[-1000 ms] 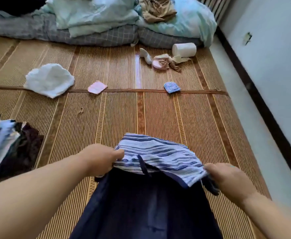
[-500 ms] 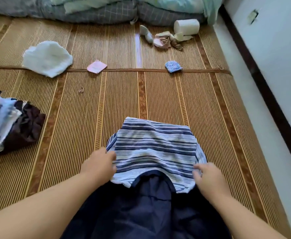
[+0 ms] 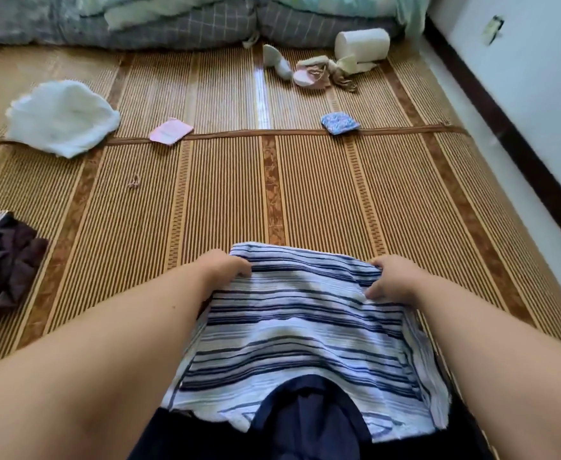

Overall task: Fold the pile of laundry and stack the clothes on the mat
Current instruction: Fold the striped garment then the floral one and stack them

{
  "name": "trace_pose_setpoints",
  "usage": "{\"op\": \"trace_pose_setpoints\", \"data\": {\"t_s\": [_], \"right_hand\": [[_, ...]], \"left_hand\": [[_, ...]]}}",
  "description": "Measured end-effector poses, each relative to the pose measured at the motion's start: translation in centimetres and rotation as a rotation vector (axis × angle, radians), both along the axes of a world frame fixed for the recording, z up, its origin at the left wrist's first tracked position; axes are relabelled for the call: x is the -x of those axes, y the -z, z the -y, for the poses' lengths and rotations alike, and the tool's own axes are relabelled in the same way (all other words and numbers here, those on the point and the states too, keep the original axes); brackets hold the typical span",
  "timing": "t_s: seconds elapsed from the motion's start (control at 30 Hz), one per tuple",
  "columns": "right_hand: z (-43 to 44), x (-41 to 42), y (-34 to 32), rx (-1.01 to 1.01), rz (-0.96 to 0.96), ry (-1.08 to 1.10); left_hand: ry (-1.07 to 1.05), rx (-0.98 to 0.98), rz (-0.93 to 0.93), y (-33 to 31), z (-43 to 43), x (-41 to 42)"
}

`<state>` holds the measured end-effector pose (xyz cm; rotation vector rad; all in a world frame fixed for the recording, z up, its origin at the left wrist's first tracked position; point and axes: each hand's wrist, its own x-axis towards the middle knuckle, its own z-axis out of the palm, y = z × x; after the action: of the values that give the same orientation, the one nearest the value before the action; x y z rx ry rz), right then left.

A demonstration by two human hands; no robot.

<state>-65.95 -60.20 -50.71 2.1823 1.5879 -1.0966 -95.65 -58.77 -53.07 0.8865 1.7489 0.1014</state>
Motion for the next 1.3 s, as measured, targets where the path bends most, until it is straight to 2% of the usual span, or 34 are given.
{"op": "trace_pose_setpoints", "data": {"t_s": [0.07,0.17,0.37,0.47,0.6,0.73,0.83,0.97,1.03,1.07,1.13,1.2,1.3], "right_hand": [[-0.2,0.1,-0.8,0.036,0.04,-0.089],[-1.2,-0.4,-3.4,-0.108,0.142,-0.154],[-2.8,-1.2,-8.6,-0.674,0.194,-0.13],[-0.3,-1.3,-10.1,-0.906,0.157,-0.21],[6.9,-1.2,-10.4,-1.114,0.098,-0.374],[15.3,-2.3,-8.9,-1.03,0.115,-0.45],[20.7,-3.3,-7.6,-0.938,0.16,-0.473],[26.9,-4.0,-6.2,-0.745,0.193,-0.444],[29.0,-3.6,-5.1,-0.502,0.204,-0.406],[29.6,-3.0,-4.5,-0.313,0.218,-0.377],[30.4,-1.8,-3.1,-0.088,0.223,-0.275],[30.0,0.1,-2.1,-0.042,0.198,-0.09],[28.8,3.5,-1.0,-0.193,0.147,0.164]], "left_hand": [[-0.007,0.059,0.093,-1.1,0.1,0.3],[0.033,-0.038,0.118,-3.4,-0.9,0.5],[0.135,-0.404,0.078,-10.0,-3.8,1.2],[0.216,-0.575,-0.06,-12.0,-2.7,1.8],[0.336,-0.558,-0.083,-12.7,3.1,2.8],[0.784,-0.769,-0.356,-11.1,11.5,3.5],[0.914,-0.638,-0.371,-9.7,17.6,3.4],[1.072,-0.573,-0.424,-8.8,24.6,1.9],[1.103,-0.517,-0.497,-7.6,26.7,1.2],[1.082,-0.474,-0.501,-6.5,27.5,1.2],[1.071,-0.312,-0.524,-4.9,28.0,1.2],[1.012,-0.281,-0.509,-3.7,27.7,1.2],[0.906,-0.537,-0.54,-2.4,25.8,1.5]]}}
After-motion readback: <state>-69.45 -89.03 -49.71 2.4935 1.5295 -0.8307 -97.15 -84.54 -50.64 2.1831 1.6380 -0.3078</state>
